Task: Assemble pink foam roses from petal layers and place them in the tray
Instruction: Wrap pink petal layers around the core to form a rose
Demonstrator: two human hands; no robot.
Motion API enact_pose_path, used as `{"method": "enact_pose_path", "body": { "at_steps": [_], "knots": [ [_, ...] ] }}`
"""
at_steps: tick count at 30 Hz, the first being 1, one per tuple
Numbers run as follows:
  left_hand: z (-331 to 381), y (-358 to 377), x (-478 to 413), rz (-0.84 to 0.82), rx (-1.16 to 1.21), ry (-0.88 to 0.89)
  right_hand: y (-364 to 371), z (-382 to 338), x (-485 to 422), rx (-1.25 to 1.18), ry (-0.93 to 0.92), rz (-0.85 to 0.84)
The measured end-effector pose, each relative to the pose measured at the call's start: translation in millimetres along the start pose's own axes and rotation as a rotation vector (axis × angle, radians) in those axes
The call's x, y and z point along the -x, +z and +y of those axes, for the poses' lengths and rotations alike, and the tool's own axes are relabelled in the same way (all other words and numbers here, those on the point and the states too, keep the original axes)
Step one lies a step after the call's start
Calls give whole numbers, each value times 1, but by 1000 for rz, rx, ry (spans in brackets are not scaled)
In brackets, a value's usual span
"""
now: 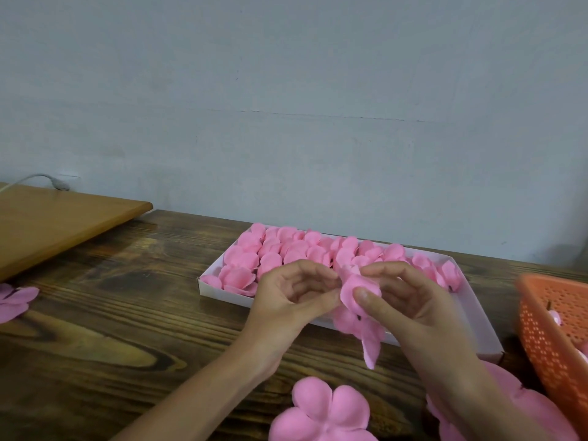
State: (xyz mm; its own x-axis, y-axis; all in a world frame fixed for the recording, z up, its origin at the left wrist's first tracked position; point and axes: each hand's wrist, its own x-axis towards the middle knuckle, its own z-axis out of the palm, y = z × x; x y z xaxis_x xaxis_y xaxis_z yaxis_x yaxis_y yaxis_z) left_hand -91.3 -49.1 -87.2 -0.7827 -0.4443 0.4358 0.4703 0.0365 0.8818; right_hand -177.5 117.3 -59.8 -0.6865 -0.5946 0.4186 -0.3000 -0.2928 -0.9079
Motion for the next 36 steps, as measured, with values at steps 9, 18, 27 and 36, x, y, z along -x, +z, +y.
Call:
{"method": "enact_pose_path", "body": {
  "at_steps": [9,18,27,36],
  "knots": [
    [2,3,5,-96,17,12,-1,2,0,-16,-13,77],
    [0,3,4,-12,30,-15,1,3,1,31,-46,19],
    [-2,4,4,20,59,-32,8,0,3,74,-117,14],
    [0,4,5,56,31,-47,11,-2,7,142,-88,83]
  ]
}}
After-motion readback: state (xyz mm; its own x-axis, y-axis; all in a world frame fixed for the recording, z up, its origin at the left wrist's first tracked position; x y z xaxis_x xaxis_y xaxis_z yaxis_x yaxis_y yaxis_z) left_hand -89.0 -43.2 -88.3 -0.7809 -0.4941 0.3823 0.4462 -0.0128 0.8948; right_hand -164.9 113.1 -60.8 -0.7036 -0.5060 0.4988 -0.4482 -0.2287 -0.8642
